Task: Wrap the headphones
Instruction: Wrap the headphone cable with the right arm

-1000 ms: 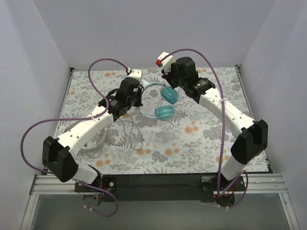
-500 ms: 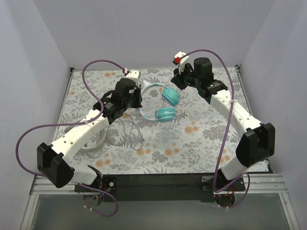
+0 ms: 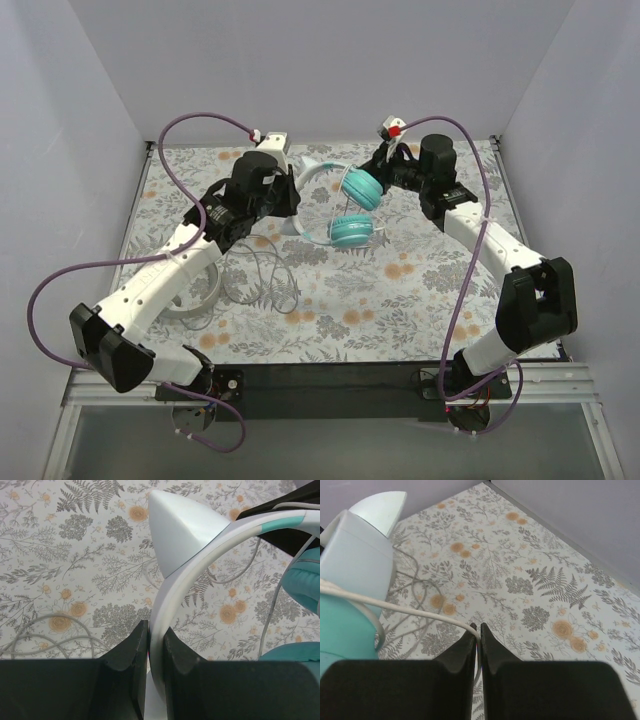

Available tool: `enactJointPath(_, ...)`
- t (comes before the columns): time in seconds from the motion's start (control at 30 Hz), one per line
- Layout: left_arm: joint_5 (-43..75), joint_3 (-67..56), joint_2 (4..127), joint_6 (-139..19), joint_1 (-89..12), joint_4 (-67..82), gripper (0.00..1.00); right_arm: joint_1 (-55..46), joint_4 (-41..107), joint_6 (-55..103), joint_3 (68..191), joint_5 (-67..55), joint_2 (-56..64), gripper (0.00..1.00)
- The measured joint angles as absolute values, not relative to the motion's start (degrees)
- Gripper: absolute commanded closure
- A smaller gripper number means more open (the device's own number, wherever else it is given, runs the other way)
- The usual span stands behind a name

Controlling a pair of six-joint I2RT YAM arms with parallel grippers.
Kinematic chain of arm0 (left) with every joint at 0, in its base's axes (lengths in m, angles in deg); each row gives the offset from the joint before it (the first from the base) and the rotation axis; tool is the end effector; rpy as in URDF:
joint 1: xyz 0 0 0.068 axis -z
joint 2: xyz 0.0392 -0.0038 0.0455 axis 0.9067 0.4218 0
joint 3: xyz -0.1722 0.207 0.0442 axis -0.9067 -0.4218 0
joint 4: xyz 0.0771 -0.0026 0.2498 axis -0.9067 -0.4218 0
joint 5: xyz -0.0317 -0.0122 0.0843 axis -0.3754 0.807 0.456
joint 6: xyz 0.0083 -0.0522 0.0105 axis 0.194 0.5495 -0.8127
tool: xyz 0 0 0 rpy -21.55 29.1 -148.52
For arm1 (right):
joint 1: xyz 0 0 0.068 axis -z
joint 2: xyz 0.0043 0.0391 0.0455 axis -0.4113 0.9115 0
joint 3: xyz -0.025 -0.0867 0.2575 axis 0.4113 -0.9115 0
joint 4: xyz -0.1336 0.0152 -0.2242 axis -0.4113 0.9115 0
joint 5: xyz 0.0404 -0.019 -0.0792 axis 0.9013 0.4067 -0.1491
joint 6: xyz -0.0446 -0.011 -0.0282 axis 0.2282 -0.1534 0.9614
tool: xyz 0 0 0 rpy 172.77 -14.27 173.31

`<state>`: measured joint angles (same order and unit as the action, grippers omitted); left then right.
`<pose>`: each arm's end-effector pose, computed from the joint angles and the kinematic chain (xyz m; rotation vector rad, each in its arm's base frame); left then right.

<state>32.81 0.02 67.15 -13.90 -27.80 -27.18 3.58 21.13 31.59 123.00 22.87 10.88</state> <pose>0.2393 -0.1751 0.3786 -0.4947 2.1695 -0.8065 0.3332 0.1485 0.3413 -0.7845 1.5549 0.7960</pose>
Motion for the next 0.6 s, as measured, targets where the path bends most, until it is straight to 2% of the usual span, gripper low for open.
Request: enactJointPath(0.6,32.68,14.91,67.61,-11.13,-27.8,-33.63,1.0,3.69,-7.53,11.11,116.18,30.54,13.39,0.9)
